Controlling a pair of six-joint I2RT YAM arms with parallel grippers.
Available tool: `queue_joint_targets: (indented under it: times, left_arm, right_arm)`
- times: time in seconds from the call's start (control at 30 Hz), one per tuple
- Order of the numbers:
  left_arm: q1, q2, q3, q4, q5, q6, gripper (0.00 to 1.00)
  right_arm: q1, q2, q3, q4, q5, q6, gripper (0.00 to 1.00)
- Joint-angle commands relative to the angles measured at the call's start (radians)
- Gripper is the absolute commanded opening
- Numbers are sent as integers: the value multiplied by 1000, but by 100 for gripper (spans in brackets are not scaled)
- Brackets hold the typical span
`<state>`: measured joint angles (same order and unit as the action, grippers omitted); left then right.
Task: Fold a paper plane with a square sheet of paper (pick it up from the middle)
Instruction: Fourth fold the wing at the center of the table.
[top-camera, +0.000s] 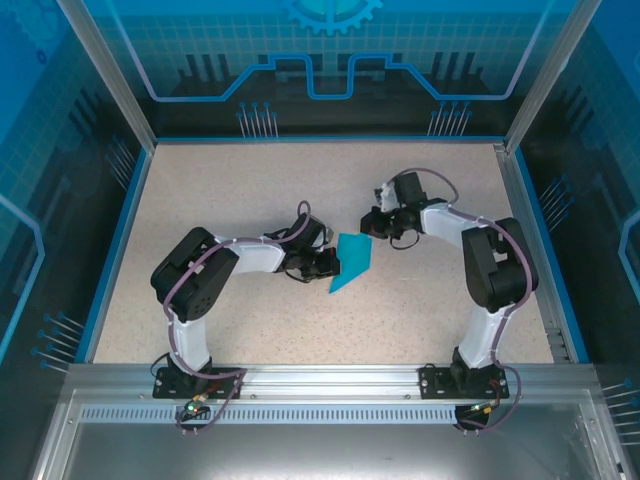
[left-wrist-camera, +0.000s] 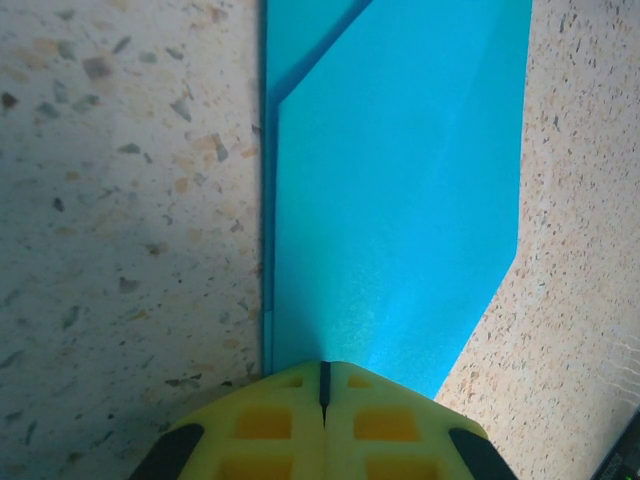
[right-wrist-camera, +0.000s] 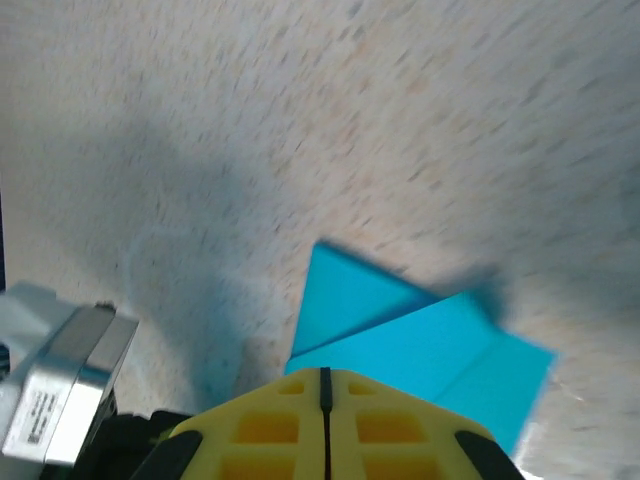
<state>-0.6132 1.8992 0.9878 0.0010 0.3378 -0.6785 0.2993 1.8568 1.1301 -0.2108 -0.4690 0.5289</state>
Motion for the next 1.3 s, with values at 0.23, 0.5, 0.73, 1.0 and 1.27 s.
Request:
queue_joint_targets:
  times: [0.23, 0.5, 0.73, 1.0, 1.27]
  left_arm:
    - [2, 66, -31, -183, -48, 20, 0]
    - [2, 67, -38, -178, -45, 18, 0]
    - [2, 64, -38, -164, -43, 13, 0]
    - [2, 61, -32, -160, -39, 14, 0]
    - [1, 61, -21, -164, -33, 10, 0]
  right_arm:
    - [85, 108, -25, 20, -44, 5, 6]
    - [-23, 173, 2, 33, -14, 5, 5]
    - [-124, 211, 109, 51, 1, 41, 6]
    - [-86, 34, 52, 13, -2, 20, 6]
    - [53, -57, -147, 136, -75, 144, 7]
